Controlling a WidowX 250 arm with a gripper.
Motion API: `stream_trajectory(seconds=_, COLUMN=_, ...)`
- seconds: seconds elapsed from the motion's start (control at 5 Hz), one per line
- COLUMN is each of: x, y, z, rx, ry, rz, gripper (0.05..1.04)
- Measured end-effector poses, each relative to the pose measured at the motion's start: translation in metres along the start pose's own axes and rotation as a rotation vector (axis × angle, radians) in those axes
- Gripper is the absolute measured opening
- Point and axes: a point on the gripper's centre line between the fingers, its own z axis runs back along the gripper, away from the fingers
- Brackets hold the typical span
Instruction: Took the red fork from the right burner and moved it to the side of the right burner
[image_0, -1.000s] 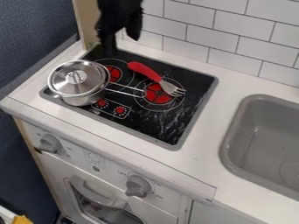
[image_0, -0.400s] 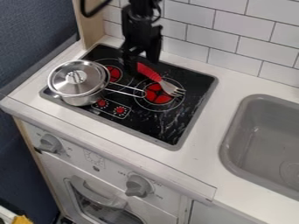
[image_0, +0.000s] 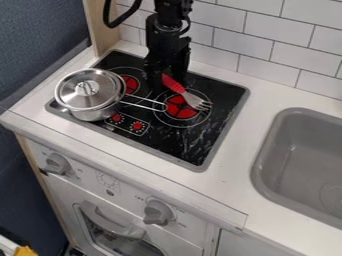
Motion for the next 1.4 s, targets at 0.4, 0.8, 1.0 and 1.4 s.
stream_trajectory(seconds=0.4, x=-0.006, y=-0.001, z=0.001, rx=-0.002, ry=-0.059, rz=-0.038, gripper=0.412)
stream_trajectory(seconds=0.8, x=-0.007, y=0.003, z=0.011, rx=-0.014, ry=-0.042, rz=-0.076, gripper=0.402)
stream_trajectory(seconds=1.0, x=0.0, y=0.001, z=0.039, rx=-0.069, ry=-0.071, rz=-0.159, gripper=0.402)
stream_trajectory(seconds=1.4, x=-0.013, y=-0.003, z=0.066, rx=-0.173, ry=-0.039, rz=-0.494, gripper=0.402)
